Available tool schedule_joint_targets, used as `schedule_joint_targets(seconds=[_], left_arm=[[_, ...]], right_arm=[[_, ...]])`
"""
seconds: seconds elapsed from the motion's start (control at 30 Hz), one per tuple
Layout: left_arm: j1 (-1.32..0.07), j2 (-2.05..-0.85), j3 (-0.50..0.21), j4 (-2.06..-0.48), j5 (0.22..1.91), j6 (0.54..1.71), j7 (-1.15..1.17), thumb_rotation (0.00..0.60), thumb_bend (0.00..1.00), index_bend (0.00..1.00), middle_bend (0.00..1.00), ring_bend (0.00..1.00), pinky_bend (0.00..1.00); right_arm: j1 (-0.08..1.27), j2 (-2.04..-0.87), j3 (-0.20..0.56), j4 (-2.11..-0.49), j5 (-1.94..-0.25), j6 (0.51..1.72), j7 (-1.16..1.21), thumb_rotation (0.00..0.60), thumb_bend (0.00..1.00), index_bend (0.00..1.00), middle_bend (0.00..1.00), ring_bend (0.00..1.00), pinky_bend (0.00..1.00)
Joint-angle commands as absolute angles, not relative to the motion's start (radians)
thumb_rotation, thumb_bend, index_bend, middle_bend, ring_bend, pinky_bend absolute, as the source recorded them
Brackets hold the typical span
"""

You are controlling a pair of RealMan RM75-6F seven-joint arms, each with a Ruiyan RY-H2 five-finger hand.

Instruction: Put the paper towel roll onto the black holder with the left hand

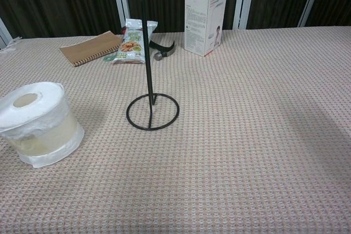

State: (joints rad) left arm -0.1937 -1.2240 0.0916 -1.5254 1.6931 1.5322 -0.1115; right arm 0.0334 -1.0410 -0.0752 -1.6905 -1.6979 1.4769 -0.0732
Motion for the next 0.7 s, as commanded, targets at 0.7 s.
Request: schedule_joint_targets(seconds=[0.7], left_arm=[[-0.285,-1.463,0.021,-1.254,1.598,1.350,-0.378,0.600,0.33,0.00,0.00,0.00,0.00]], right_arm=[[0.033,-1.028,-0.062,-1.696,-1.673,1.481,-0.050,0.600,0.06,0.00,0.00,0.00,0.00]])
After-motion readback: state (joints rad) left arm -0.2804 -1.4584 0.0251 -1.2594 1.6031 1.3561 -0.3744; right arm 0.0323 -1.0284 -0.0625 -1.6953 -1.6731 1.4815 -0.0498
